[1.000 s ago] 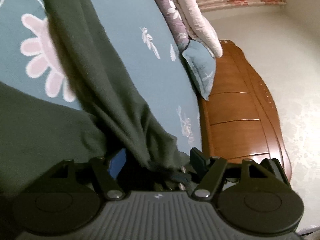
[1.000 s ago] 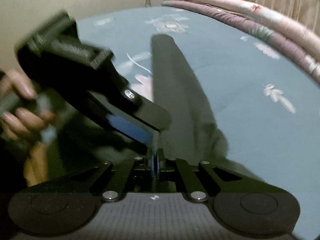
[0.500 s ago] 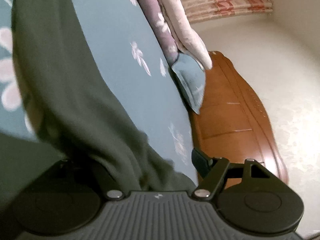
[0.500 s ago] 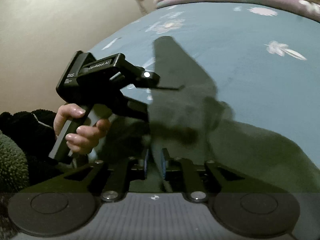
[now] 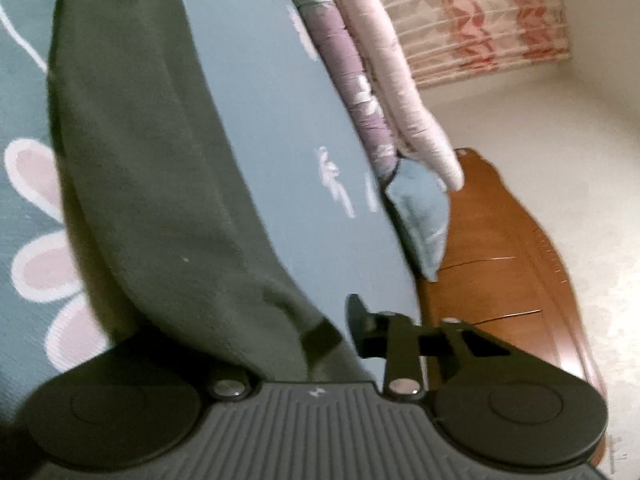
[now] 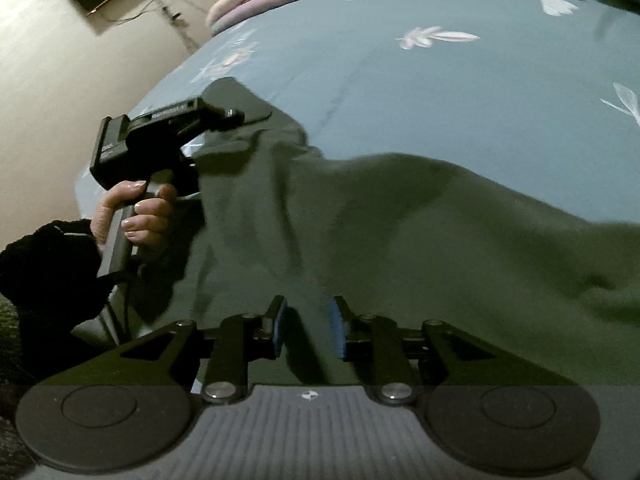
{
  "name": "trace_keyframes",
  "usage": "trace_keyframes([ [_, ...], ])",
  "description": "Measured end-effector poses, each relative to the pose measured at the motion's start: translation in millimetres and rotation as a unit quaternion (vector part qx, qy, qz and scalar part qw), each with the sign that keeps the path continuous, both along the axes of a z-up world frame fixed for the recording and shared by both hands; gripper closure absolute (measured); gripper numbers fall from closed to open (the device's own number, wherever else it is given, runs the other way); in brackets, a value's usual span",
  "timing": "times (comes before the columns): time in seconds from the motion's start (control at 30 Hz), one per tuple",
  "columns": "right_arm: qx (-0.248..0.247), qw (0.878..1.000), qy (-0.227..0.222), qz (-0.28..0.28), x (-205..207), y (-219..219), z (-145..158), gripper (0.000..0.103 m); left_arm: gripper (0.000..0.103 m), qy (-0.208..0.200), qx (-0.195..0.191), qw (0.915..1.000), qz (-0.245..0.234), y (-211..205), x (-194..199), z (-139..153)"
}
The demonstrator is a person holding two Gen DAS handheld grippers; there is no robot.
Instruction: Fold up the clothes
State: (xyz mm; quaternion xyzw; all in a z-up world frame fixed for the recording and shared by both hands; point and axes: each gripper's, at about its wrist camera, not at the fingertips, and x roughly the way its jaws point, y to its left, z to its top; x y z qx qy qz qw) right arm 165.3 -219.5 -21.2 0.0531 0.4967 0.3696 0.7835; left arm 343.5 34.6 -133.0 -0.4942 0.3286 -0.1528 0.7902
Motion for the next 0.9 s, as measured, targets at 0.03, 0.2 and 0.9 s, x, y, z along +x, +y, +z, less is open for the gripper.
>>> trace_keyframes([
  [0.03,0.000,1.000,-0.001,-0.006,-2,-4,1,0.071,0.088,-0.001,0.012,0.9999,0.003,0,-2,5],
  [0.2,0.000,0.999,-0.001,-0.041,-6,-36,2,0.066,0.096,-0.026,0.082,0.9961,0.017,-3,-19,46],
  [0.9,0.139,0.938,0.082,-0.307,-62,-207,-33,0.049,0.098,-0.044,0.243,0.9687,0.024,-34,-112,147],
])
